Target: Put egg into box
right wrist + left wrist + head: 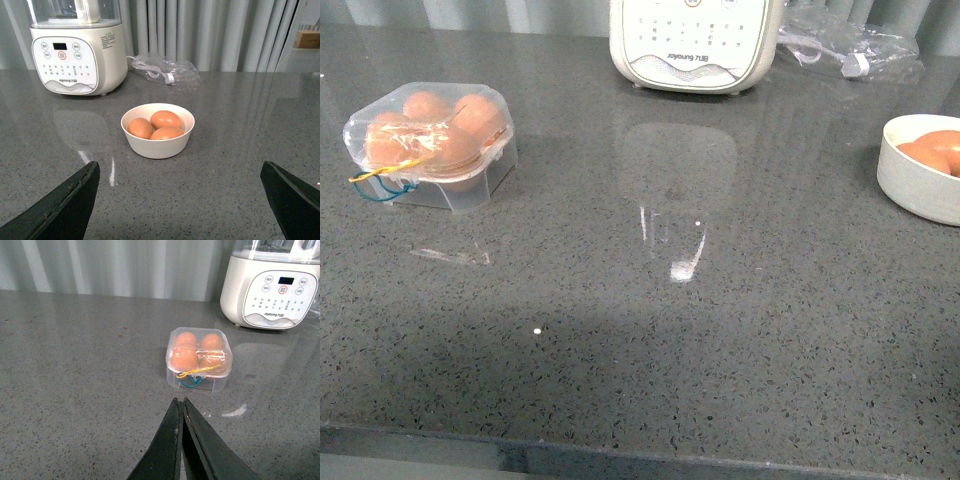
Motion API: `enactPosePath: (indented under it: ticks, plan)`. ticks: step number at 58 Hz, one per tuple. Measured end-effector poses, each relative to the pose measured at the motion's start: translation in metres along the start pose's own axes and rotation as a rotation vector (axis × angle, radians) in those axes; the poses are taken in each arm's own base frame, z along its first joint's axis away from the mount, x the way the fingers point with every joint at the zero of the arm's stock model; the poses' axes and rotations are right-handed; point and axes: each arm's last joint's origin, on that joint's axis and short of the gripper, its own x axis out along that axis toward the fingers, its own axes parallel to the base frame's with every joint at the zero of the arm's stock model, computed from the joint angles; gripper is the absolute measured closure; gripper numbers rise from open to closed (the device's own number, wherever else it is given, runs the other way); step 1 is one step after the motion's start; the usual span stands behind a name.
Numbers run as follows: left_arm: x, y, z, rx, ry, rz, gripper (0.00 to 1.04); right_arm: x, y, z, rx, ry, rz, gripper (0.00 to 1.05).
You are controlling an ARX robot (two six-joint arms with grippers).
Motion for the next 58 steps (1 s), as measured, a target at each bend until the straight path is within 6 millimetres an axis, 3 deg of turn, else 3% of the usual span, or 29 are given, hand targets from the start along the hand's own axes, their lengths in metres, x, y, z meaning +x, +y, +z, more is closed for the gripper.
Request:
enactPosePath:
  ticks: [8, 12, 20, 27, 37, 58]
  plan:
    - [0.0, 0.0, 0.0, -0.001, 0.0, 0.0, 0.99, 0.0, 0.0, 0.0, 0.0, 0.0, 0.0, 0.07]
    - [0.0, 0.0, 0.0, 0.0, 0.0, 0.0, 0.83, 0.0, 0.0, 0.0, 0.0, 0.0, 0.0, 0.07]
    - [0.0, 0.0, 0.0, 0.0, 0.0, 0.0, 0.62, 0.0, 0.0, 0.0, 0.0, 0.0, 0.0, 0.07]
    - [0.0, 0.0, 0.0, 0.0, 0.0, 0.0, 0.35, 0.0, 0.0, 0.0, 0.0, 0.0, 0.0, 0.07]
    - [0.0, 0.0, 0.0, 0.0, 0.0, 0.0, 0.08, 0.0, 0.0, 0.0, 0.0, 0.0, 0.0, 0.07]
    - [0.0, 0.0, 0.0, 0.0, 0.0, 0.0, 0.07, 0.0, 0.0, 0.0, 0.0, 0.0, 0.0, 0.07]
